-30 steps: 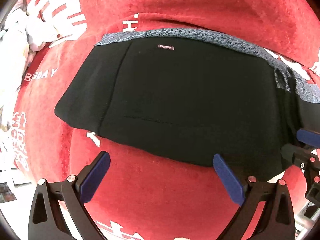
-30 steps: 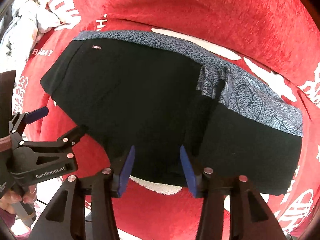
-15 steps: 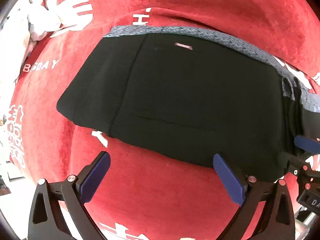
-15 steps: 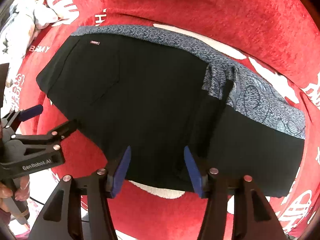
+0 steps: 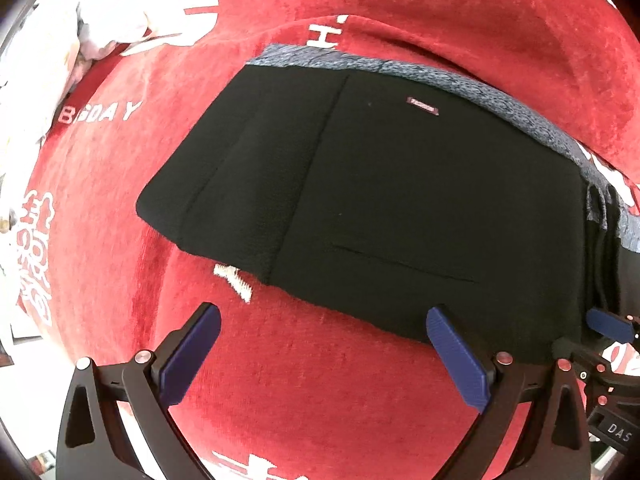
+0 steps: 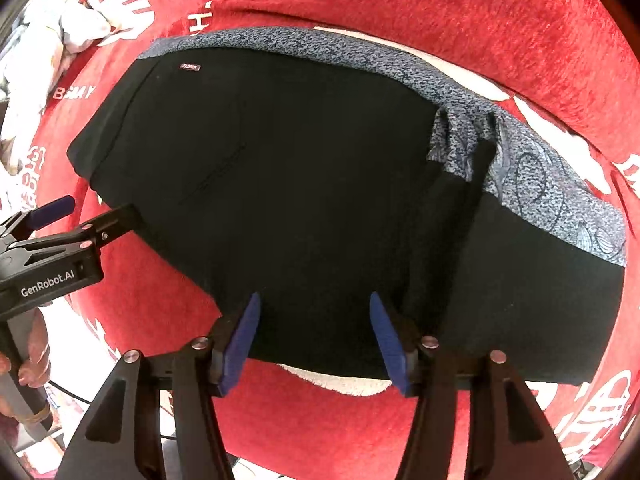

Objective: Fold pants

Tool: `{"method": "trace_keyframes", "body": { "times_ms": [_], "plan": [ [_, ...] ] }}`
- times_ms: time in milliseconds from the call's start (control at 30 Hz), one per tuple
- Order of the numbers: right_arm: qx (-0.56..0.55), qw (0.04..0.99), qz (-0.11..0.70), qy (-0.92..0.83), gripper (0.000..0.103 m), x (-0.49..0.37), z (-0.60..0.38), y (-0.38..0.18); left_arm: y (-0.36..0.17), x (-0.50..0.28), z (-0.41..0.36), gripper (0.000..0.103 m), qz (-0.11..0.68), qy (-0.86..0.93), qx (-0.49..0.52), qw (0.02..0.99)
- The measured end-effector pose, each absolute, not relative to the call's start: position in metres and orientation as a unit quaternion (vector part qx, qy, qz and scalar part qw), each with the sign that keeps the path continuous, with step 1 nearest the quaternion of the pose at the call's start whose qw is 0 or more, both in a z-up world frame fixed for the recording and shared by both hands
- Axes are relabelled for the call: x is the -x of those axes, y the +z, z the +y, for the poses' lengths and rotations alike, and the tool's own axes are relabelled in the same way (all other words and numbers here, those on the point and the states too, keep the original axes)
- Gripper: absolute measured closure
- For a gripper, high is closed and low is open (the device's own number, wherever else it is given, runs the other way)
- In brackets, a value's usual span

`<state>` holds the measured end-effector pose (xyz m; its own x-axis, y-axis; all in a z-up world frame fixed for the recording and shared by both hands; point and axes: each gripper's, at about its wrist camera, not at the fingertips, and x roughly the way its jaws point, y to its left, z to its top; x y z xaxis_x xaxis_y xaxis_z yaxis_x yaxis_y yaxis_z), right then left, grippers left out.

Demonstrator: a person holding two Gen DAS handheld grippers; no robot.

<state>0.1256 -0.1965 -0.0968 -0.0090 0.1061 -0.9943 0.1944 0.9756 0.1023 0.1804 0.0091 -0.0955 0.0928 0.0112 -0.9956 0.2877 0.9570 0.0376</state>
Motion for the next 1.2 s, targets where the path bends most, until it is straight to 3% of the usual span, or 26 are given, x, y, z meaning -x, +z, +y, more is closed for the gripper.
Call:
{"method": "trace_keyframes", "body": {
  "times_ms": [1200],
  "plan": [
    [-0.097, 0.686, 0.721, -0.023, 0.034, -0.146, -0.176, -0.114, -0.114, -0.246, 0.086, 0.000, 0.676, -0.097, -0.023, 0.730]
  ]
}}
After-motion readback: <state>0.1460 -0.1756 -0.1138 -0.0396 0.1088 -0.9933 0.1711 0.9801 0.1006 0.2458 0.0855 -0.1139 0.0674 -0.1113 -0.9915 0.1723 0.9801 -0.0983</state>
